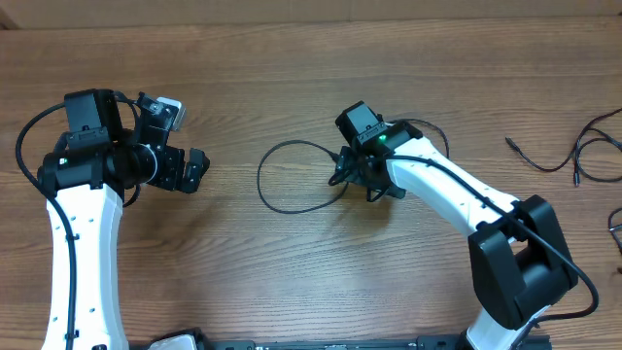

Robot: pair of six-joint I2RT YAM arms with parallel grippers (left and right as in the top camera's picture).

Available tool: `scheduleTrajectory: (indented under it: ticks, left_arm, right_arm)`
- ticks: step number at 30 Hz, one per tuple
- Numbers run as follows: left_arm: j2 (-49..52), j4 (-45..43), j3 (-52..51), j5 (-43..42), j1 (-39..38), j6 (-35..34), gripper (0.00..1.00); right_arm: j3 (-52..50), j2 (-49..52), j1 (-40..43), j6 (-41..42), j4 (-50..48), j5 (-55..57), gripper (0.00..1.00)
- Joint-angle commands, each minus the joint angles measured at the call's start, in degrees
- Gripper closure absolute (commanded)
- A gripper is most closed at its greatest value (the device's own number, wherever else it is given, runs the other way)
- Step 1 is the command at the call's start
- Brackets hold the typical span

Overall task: Untangle cables
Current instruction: 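Grasp the black cable with the right gripper and lift it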

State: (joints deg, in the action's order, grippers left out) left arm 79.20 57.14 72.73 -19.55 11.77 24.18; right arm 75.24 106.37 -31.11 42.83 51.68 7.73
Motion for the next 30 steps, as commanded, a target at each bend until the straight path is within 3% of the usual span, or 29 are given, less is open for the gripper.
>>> scheduleTrajectory:
  ticks: [1,30]
  left_arm:
    - [0.2,-0.2,0.2,-0.9,0.2,0.7,0.00]
    - [0.2,-0.2,0.2,-0.9,0.2,0.7,0.00]
  right_arm:
    - [-0.8,0.4,-0.7,1.1,-1.0,1.7,0.06]
    - [-2.6,0.5,-4.2,2.4,-1.8,4.8,0.05]
